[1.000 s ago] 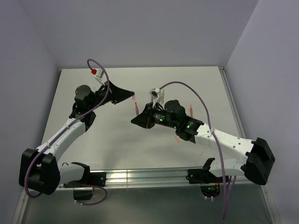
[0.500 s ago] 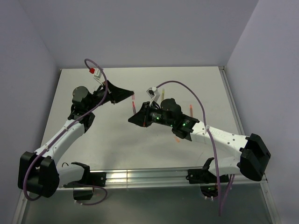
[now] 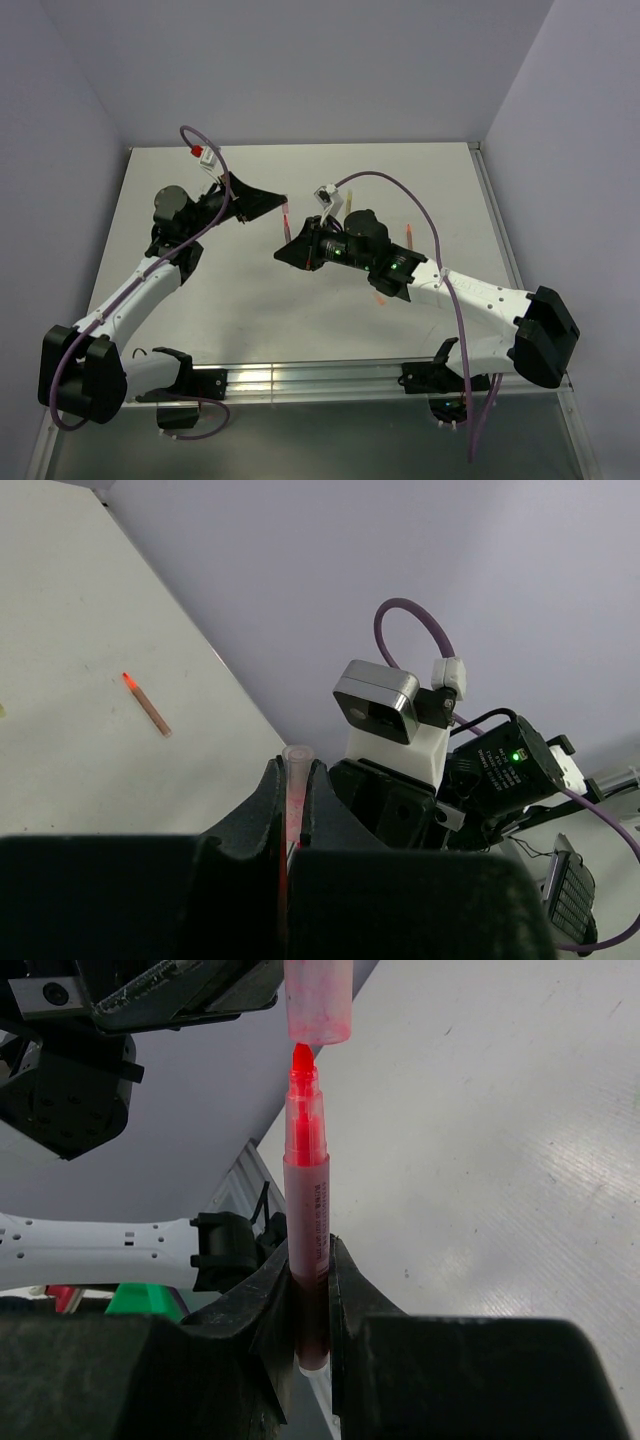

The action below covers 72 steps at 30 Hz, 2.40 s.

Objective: Insert the pens into the pen caps

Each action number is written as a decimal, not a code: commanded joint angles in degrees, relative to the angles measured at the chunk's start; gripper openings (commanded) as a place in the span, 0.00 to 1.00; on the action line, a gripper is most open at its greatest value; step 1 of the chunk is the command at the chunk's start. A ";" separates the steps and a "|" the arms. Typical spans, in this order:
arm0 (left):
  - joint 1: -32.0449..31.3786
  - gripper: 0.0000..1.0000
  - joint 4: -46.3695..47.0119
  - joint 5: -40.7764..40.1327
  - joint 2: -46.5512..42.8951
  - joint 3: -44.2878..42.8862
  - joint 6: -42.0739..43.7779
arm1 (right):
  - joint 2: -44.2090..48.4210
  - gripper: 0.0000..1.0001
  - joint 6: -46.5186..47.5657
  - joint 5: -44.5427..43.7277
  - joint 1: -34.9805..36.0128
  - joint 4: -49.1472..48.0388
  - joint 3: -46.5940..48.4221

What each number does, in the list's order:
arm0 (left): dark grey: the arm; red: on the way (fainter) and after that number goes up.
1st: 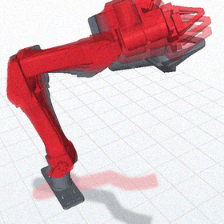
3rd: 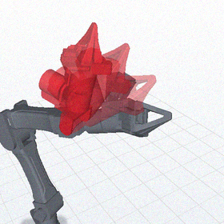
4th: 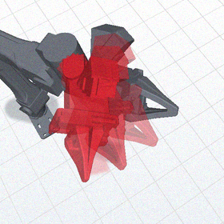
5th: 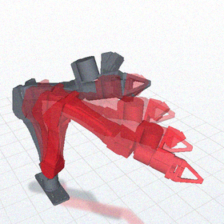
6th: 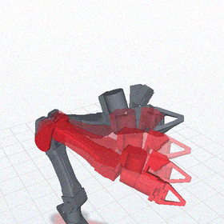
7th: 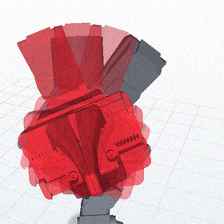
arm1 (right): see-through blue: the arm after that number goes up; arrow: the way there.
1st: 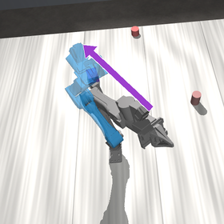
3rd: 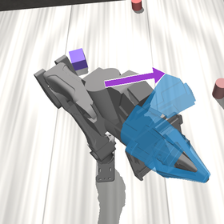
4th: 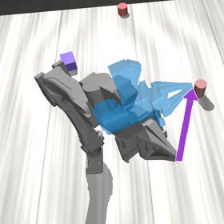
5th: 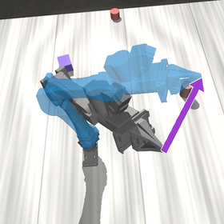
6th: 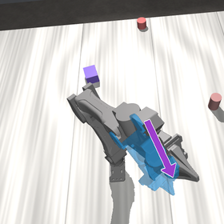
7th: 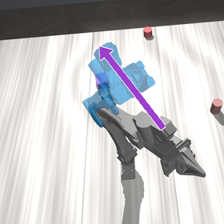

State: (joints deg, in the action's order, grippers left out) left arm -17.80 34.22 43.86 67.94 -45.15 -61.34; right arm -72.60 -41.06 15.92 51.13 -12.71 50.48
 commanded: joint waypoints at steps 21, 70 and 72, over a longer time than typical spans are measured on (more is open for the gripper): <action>-1.80 0.00 2.79 2.20 -1.06 -0.29 0.87 | 2.64 0.00 -0.43 -1.77 -1.39 -1.18 1.29; -35.19 0.00 -9.34 -21.09 -9.67 14.73 13.00 | 5.01 0.00 6.87 -2.21 -16.59 9.02 17.02; -35.55 0.00 -9.43 -21.35 -9.85 15.09 13.00 | 4.84 0.00 7.04 -1.60 -17.29 9.28 17.72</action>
State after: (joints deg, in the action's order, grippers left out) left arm -45.93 36.05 1.06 58.96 -34.06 -48.47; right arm -69.49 -32.29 29.87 41.36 16.10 59.18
